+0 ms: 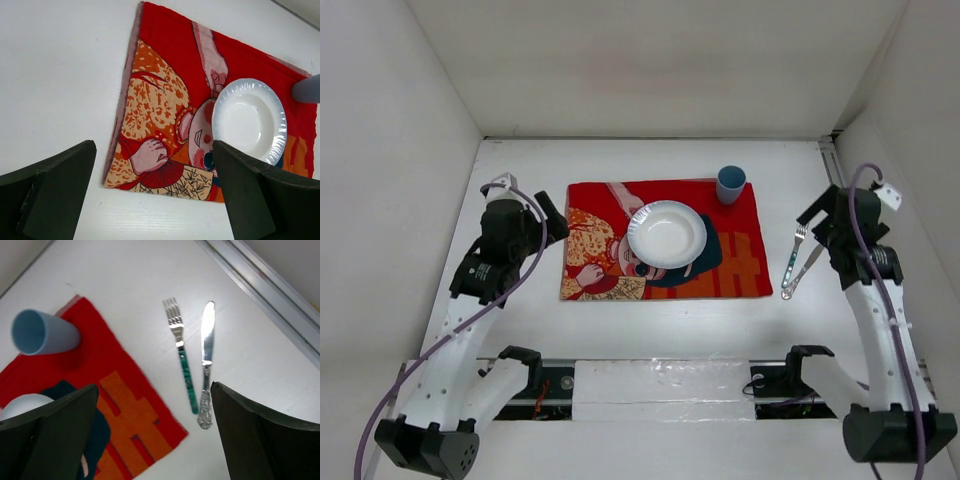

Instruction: Set the dinner table for one person

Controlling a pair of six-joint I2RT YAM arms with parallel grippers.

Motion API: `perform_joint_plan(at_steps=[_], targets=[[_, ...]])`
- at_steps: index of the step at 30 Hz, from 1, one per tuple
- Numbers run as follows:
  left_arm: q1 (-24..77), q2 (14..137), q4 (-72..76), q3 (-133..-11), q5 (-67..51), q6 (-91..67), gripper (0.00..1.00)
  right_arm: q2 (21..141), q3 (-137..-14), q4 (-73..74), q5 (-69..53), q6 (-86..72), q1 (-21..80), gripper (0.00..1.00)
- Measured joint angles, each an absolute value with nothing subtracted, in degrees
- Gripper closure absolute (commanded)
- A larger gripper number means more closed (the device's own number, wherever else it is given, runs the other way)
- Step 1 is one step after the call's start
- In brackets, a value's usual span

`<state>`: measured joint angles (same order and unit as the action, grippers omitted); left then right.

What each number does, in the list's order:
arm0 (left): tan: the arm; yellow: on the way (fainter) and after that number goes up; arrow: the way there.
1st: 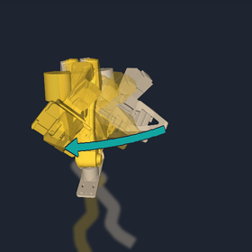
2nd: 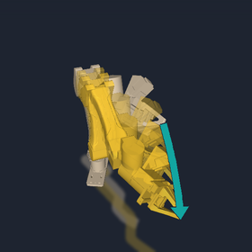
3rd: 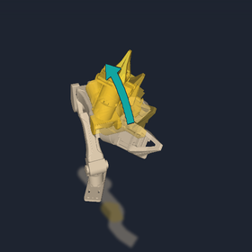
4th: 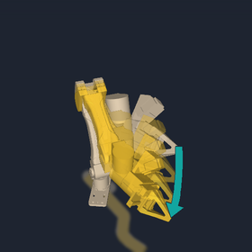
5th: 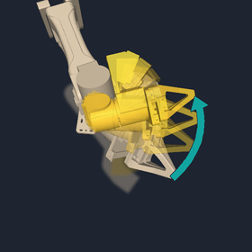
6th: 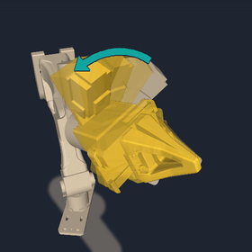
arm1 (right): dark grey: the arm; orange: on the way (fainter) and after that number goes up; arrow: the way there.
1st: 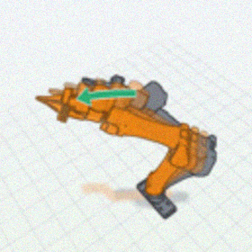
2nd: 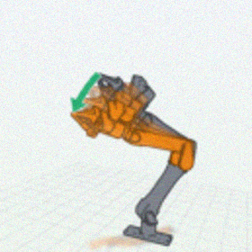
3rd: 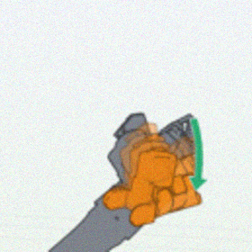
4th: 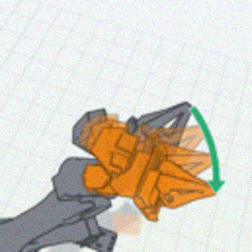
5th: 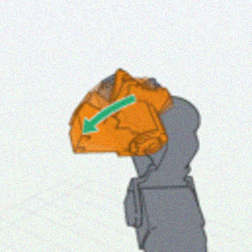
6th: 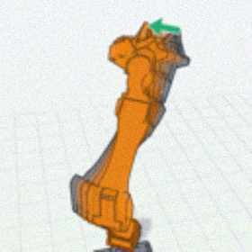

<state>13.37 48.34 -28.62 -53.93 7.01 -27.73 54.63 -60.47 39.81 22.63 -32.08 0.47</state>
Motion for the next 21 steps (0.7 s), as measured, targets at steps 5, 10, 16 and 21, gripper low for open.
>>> perform_joint_plan(at_steps=[5,10,16,21], targets=[[13.4,46.9,-28.6,-53.9,7.6,-27.7,0.0,51.8,-53.7,40.2,17.1,-33.5,-8.2,0.0],[13.4,45.8,-28.6,-53.9,7.8,-27.7,0.0,57.8,-48.8,39.5,11.0,-36.8,-16.2,0.0],[13.4,45.8,-28.7,-53.9,8.8,-27.7,0.0,60.6,-44.4,40.2,9.6,-39.5,-19.9,0.0],[13.4,45.5,-29.1,-53.9,9.1,-27.7,0.0,66.0,-44.4,38.3,8.2,-39.4,-20.3,0.0]])
